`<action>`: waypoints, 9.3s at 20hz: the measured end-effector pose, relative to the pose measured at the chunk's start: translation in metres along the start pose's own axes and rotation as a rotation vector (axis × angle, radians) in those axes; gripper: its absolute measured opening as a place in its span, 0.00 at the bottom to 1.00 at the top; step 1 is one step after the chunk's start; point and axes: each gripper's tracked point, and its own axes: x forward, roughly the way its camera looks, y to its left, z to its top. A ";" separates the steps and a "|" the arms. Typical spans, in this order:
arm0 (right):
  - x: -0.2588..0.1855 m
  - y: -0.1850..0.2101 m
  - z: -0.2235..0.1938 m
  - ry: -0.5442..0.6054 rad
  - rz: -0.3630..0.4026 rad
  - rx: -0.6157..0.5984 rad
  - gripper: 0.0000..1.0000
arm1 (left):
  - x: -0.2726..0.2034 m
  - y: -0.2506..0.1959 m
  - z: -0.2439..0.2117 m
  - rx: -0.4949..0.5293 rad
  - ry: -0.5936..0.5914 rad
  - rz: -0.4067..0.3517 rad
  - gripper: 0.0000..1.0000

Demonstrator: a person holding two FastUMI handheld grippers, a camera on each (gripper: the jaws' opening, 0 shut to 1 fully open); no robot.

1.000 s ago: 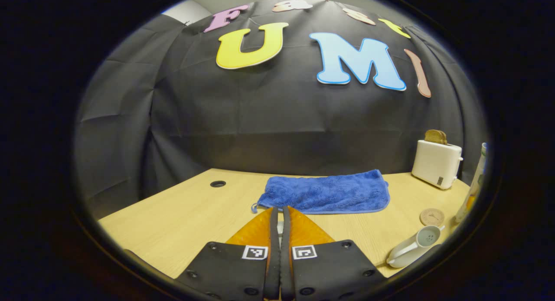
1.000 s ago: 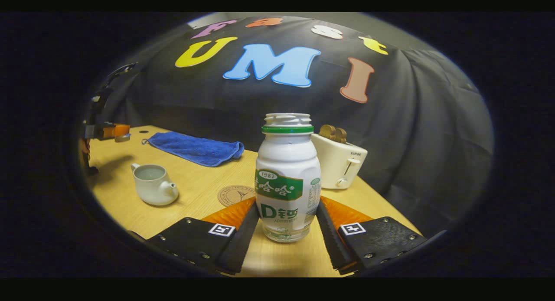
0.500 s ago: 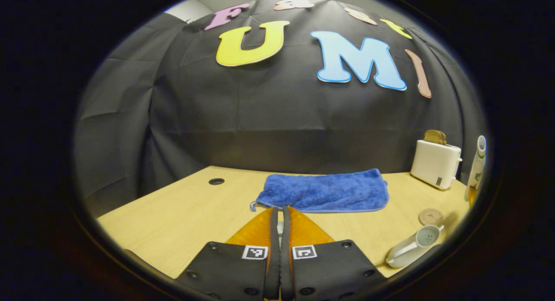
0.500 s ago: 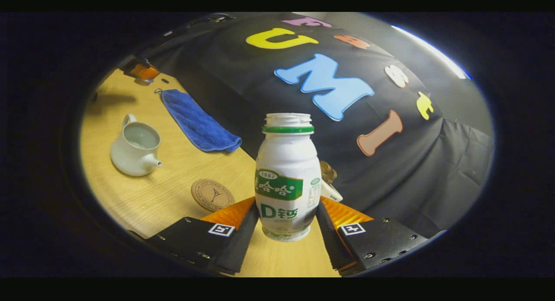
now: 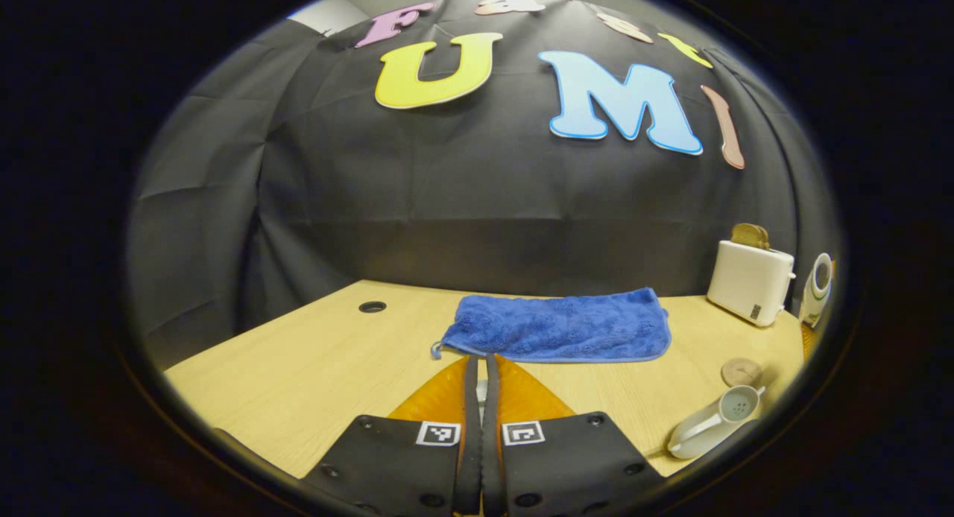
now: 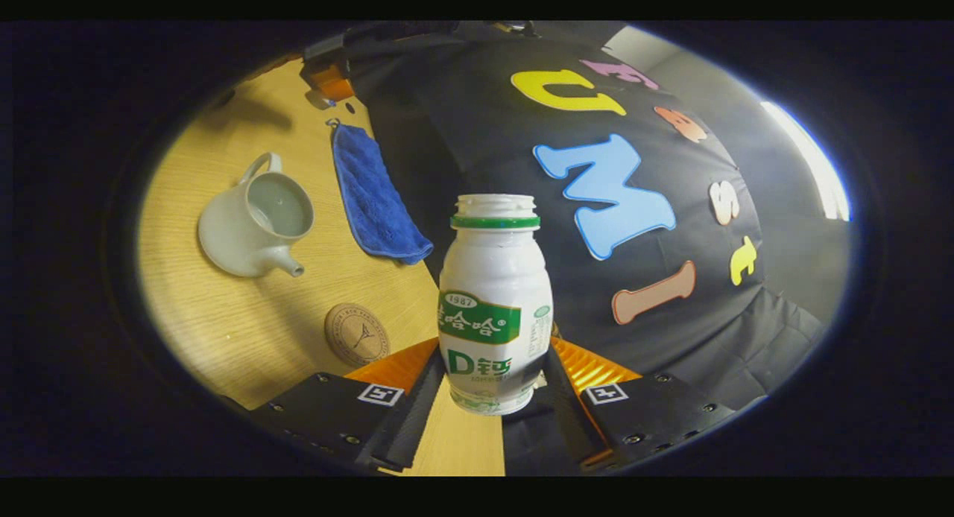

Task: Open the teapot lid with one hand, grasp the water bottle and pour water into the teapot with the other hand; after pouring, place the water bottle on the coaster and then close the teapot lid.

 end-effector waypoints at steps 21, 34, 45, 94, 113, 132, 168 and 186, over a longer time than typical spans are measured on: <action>0.010 0.004 0.034 -0.117 -0.034 -0.442 0.74 | 0.006 0.020 -0.006 -0.037 0.026 0.028 0.10; 0.007 0.007 0.040 -0.141 -0.055 -0.563 0.73 | 0.006 0.024 -0.010 -0.058 0.037 0.030 0.06; 0.003 0.001 0.045 -0.162 -0.085 -0.640 0.73 | 0.006 0.021 -0.016 -0.061 0.049 0.024 0.07; 0.005 -0.017 0.081 -0.306 -0.200 -0.886 0.74 | 0.009 0.018 -0.024 -0.054 0.077 0.013 0.10; -0.002 0.025 0.028 -0.118 0.043 -0.271 0.73 | 0.009 0.017 -0.025 -0.060 0.081 0.002 0.10; 0.018 0.023 -0.005 0.063 0.148 0.922 0.73 | -0.003 -0.036 -0.013 0.012 0.045 -0.127 0.06; 0.006 0.022 -0.030 0.090 0.168 1.032 0.73 | -0.086 -0.225 -0.018 0.199 -0.045 -0.686 0.10; 0.005 0.023 -0.030 0.092 0.175 1.034 0.74 | -0.082 -0.217 -0.006 0.166 -0.066 -0.657 0.22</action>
